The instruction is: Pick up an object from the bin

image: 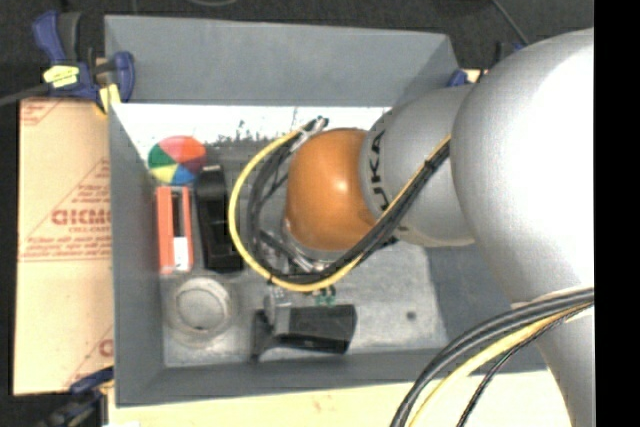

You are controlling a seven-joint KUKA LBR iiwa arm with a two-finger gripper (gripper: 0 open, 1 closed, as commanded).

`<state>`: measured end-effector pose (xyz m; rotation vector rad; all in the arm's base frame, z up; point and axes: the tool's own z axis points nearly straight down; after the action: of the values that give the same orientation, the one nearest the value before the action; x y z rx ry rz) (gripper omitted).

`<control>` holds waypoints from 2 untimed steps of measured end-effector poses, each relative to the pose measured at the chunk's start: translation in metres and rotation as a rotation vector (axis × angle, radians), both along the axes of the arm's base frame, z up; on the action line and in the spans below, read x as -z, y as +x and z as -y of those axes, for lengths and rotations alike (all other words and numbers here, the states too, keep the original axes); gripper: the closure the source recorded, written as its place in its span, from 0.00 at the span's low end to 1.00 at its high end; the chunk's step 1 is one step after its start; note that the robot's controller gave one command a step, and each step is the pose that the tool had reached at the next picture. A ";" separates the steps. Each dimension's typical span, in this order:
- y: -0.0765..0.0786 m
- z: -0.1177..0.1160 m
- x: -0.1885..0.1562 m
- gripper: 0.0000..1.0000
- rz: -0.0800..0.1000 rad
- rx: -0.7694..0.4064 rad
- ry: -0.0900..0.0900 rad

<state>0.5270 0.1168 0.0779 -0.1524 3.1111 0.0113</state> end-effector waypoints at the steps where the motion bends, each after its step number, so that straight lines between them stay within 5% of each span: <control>1: -0.008 0.047 -0.029 0.00 -0.023 -0.028 -0.006; 2: 0.026 0.066 -0.051 0.00 -0.020 -0.119 -0.016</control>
Offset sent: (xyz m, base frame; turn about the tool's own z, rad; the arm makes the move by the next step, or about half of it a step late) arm 0.0424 -0.0354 0.0498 -0.1798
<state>0.5528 0.0509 0.1288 -0.3403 3.1173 -0.0102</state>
